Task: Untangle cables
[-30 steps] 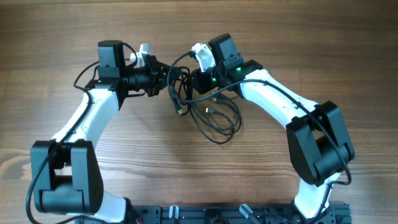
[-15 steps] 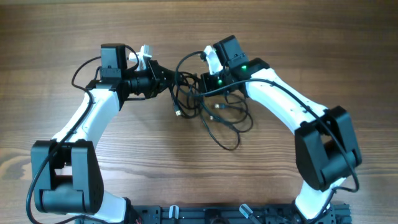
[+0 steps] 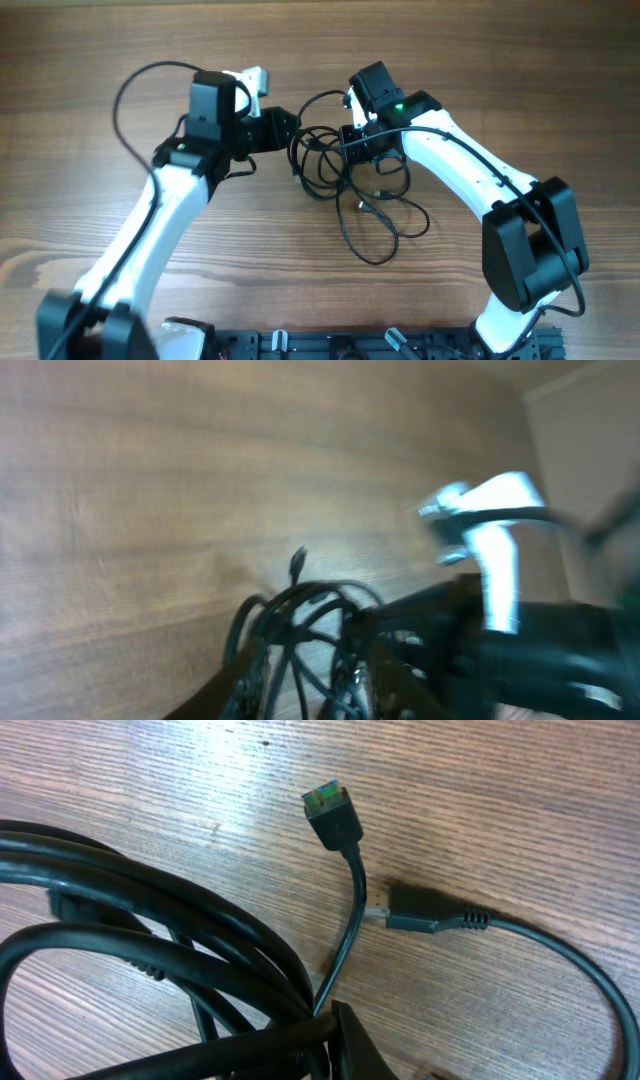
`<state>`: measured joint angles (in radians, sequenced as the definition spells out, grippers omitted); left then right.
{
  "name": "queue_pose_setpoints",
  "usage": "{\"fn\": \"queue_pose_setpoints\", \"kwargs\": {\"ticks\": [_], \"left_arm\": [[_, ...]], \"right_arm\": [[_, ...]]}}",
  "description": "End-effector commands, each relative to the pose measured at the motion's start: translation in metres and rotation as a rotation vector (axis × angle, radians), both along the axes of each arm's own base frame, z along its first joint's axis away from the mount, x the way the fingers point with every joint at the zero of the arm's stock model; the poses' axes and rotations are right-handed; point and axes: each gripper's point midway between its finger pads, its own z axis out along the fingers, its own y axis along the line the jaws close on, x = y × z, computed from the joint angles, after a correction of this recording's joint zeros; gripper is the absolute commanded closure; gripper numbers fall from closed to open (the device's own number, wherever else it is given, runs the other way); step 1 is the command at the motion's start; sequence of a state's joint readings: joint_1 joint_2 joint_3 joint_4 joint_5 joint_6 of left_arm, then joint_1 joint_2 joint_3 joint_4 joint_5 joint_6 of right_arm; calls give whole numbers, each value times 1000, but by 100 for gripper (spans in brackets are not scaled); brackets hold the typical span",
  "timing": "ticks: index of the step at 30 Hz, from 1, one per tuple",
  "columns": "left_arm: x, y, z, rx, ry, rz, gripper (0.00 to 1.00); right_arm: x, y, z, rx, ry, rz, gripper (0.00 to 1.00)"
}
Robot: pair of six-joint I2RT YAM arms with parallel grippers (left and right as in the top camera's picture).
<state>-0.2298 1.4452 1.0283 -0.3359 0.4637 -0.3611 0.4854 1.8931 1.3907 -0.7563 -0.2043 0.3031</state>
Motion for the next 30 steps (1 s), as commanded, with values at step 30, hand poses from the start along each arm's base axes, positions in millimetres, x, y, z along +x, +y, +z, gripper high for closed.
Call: {"fn": "queue_pose_setpoints", "kwargs": {"ticks": [30], "left_arm": [[-35, -31, -60, 82, 216, -106, 65]], "right_arm": [[-8, 45, 53, 377, 50, 113, 96]]}}
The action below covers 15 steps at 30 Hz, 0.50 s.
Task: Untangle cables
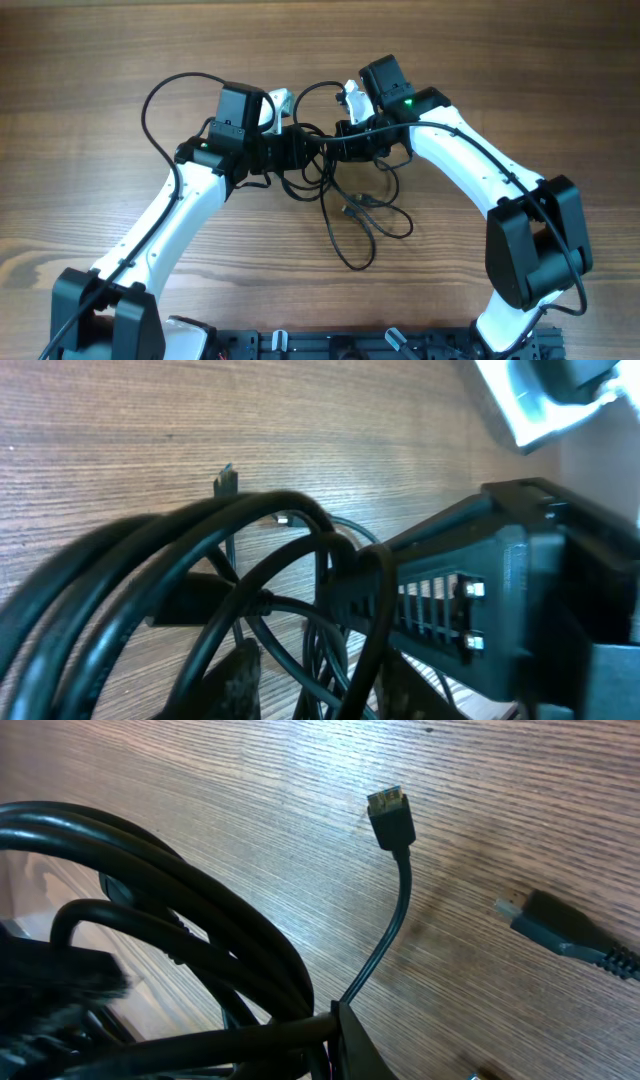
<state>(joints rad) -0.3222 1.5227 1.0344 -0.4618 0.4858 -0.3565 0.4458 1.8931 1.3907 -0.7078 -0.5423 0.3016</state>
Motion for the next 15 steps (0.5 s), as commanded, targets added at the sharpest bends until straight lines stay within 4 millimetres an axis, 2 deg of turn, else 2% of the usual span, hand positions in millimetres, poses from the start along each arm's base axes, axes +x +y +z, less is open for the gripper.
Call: {"fn": "queue_pose_setpoints", "kwargs": {"ticks": [1, 4, 5, 6, 8, 10, 12, 14, 15], "left_arm": [[-1, -1, -21, 51, 34, -5, 66], [0, -3, -32, 68, 51, -6, 78], [2, 0, -34, 84, 48, 6, 92], [6, 5, -34, 104, 36, 25, 96], [16, 17, -27, 116, 9, 81, 96], [31, 46, -19, 115, 19, 240, 96], [40, 70, -16, 96, 33, 334, 96], [41, 86, -19, 96, 64, 387, 96], [40, 91, -21, 100, 73, 397, 96]], "right_arm": [[3, 10, 30, 78, -53, 29, 96], [3, 10, 30, 77, -53, 30, 96], [3, 10, 29, 75, -52, 31, 96], [2, 9, 29, 70, -51, 30, 96], [1, 1, 24, 35, -41, 20, 96], [1, -13, 27, 10, -44, 16, 96], [1, -21, 45, 40, -102, 60, 96], [-4, -20, 76, 118, -212, 162, 96], [-9, -18, 98, 166, -284, 214, 96]]}}
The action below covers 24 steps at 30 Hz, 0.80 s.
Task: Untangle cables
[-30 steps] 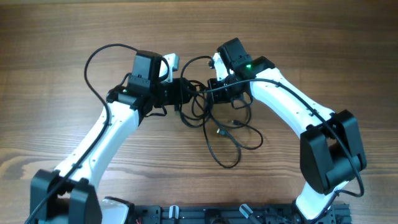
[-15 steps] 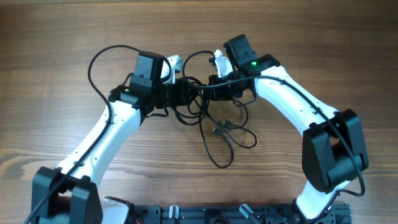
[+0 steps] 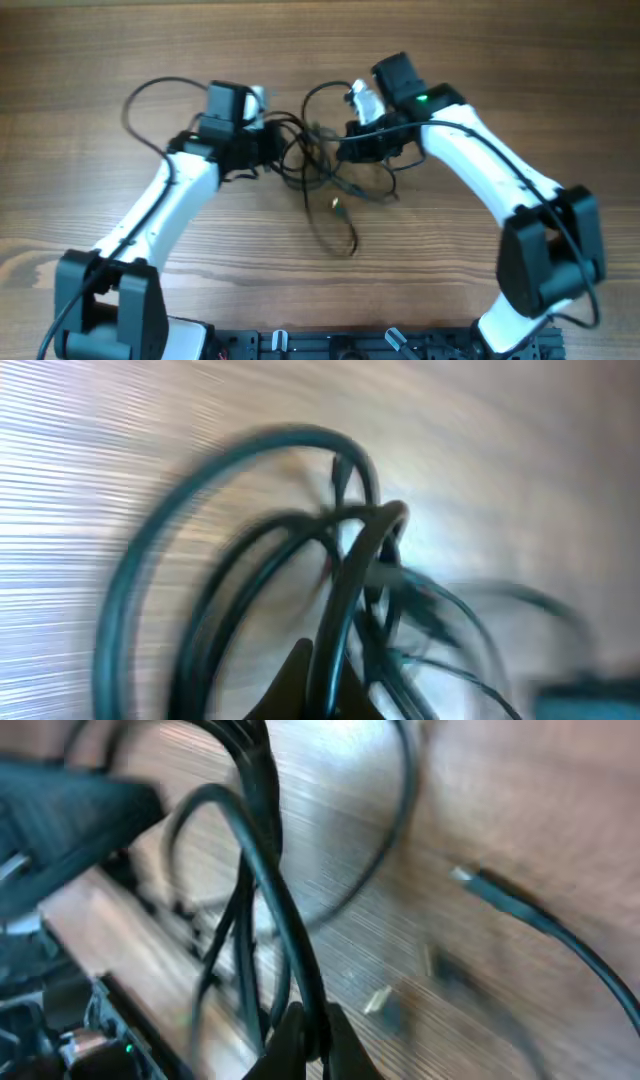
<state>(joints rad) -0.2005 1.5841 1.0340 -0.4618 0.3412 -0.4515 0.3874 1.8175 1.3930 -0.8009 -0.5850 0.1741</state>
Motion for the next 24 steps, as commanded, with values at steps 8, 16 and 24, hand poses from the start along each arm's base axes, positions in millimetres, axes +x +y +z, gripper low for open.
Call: {"fn": "queue_pose_setpoints", "kwargs": {"ticks": [8, 16, 24], "left_arm": [[5, 30, 8, 15, 9, 127, 96], [-1, 47, -2, 105, 43, 171, 96], [4, 65, -3, 194, 18, 229, 96]], "right_arm": [[7, -19, 126, 139, -358, -18, 96], [64, -157, 129, -149, -365, -723, 96], [61, -236, 115, -430, -382, -927, 96]]}}
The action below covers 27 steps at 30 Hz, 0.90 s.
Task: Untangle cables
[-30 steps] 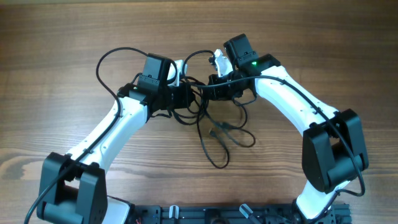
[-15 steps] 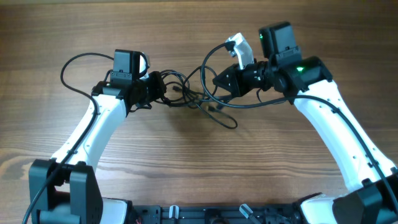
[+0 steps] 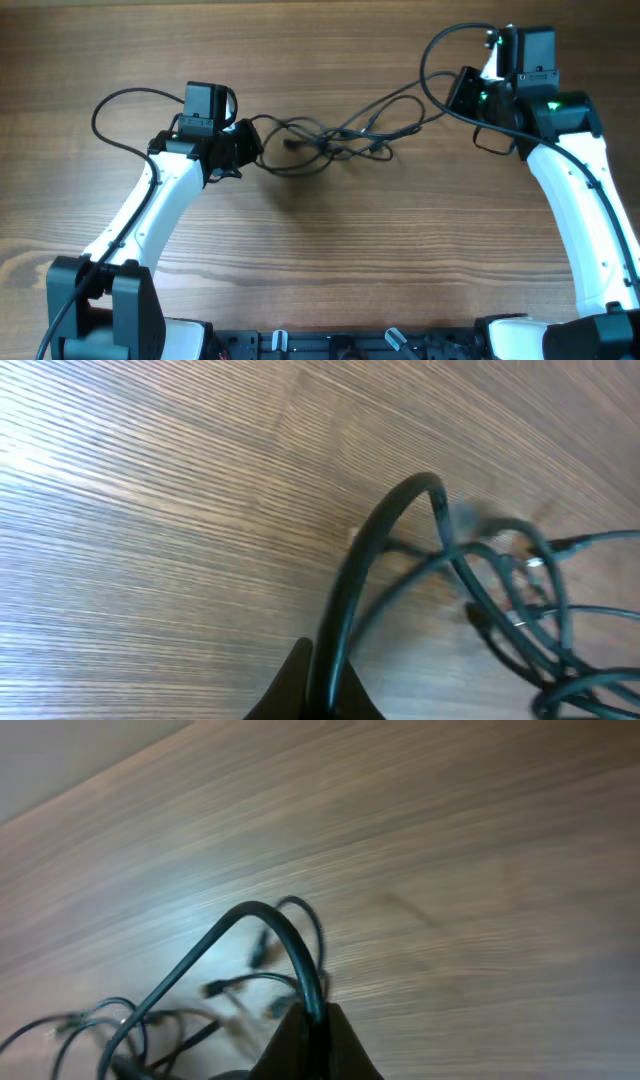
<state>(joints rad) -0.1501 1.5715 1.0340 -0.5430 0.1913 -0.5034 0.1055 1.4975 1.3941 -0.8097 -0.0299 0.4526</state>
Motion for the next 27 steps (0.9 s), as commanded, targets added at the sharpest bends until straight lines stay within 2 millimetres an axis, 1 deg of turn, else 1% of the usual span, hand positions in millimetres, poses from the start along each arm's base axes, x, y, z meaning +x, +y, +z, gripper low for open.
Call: {"fn": "queue_pose_setpoints", "kwargs": {"ticks": [1, 2, 3, 4, 5, 6, 7, 8, 9, 10, 11, 13, 14, 15, 18, 19, 22, 23, 25, 27], "left_arm": [[8, 22, 8, 93, -43, 61, 96], [9, 25, 8, 106, -46, 73, 96], [9, 28, 7, 111, -46, 80, 96], [10, 31, 7, 112, -46, 87, 96], [10, 33, 7, 112, -45, 93, 96], [10, 33, 7, 112, -45, 94, 96], [10, 33, 7, 112, -46, 93, 96], [11, 33, 8, 109, -49, 92, 96], [11, 30, 9, 99, -55, 74, 96], [12, 24, 10, 87, -68, 21, 96], [13, 12, 14, 57, -95, -62, 93], [13, -4, 24, 11, -145, -185, 81], [13, -10, 30, -8, -169, -223, 68], [12, -14, 36, -22, -190, -248, 62], [8, -27, 56, -69, -254, -332, 43], [4, -37, 69, -111, -298, -388, 36], [-4, -60, 102, -236, -399, -503, 24], [-7, -69, 111, -287, -429, -543, 23], [-12, -85, 123, -363, -464, -613, 21], [-17, -100, 124, -394, -471, -665, 21]], "right_arm": [[3, -46, 18, -153, -52, -176, 96], [5, -45, 19, -147, -63, -169, 96], [10, -33, 24, -115, -86, -105, 96], [16, -7, 38, -63, -137, 67, 96], [18, 18, 57, 6, -188, 210, 96], [13, 45, 78, 84, -240, 356, 96], [3, 71, 102, 165, -294, 506, 96], [-8, 91, 123, 228, -339, 623, 96], [-15, 102, 138, 263, -364, 676, 96], [-19, 107, 144, 260, -371, 688, 96], [-21, 110, 145, 249, -367, 689, 96], [-26, 112, 136, 239, -326, 681, 96], [-29, 113, 130, 228, -296, 673, 96], [-32, 114, 125, 218, -270, 668, 96], [-39, 119, 117, 208, -233, 681, 96], [-43, 125, 116, 210, -225, 694, 96], [-48, 135, 116, 215, -220, 724, 96], [-49, 137, 115, 216, -218, 729, 96], [-51, 140, 115, 217, -214, 737, 96], [-52, 141, 113, 218, -207, 739, 96]]}}
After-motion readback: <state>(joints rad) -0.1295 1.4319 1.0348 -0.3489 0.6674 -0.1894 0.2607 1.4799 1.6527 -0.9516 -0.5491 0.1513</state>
